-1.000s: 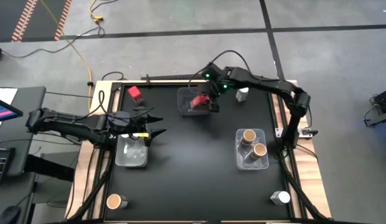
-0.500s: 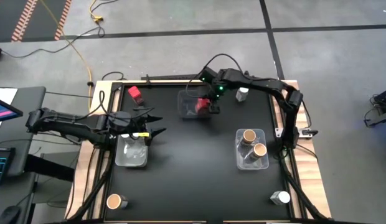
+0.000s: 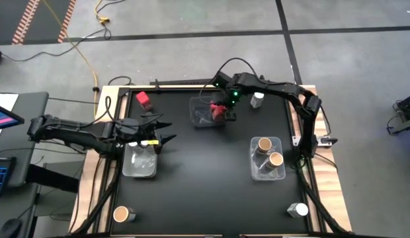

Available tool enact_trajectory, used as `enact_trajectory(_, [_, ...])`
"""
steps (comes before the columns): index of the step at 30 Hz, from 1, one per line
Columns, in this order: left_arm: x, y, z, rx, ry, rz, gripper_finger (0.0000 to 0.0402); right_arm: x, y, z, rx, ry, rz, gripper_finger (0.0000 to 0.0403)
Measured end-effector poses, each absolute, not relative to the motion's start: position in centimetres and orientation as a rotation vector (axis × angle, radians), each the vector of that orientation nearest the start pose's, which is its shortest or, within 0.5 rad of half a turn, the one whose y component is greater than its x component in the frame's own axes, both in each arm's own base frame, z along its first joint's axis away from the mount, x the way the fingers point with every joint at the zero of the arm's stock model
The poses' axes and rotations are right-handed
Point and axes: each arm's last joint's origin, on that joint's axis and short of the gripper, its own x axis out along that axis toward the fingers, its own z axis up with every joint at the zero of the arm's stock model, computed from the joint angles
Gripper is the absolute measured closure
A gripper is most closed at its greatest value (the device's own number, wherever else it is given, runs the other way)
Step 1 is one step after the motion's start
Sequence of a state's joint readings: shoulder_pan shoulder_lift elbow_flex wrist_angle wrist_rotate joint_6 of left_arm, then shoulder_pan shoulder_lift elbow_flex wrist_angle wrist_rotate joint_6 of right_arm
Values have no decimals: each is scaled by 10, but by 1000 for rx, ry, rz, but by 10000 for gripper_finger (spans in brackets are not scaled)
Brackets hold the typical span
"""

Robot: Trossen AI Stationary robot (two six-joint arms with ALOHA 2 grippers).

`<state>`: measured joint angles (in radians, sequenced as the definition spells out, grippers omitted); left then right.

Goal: Sort spices by type
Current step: Put the bottom red seasoning can into the black bin

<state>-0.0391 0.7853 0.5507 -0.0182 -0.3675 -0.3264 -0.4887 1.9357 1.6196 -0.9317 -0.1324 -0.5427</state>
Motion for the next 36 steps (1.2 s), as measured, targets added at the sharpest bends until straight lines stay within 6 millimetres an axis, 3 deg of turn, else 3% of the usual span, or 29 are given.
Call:
enact_trajectory(21, [176,4,264,-284,230,377,117,392,-177,219,-176,1441,71,154])
enact_trajectory(36, [175,4,261,-279,261,383,117,393,-182,225,-146,1440,38,140])
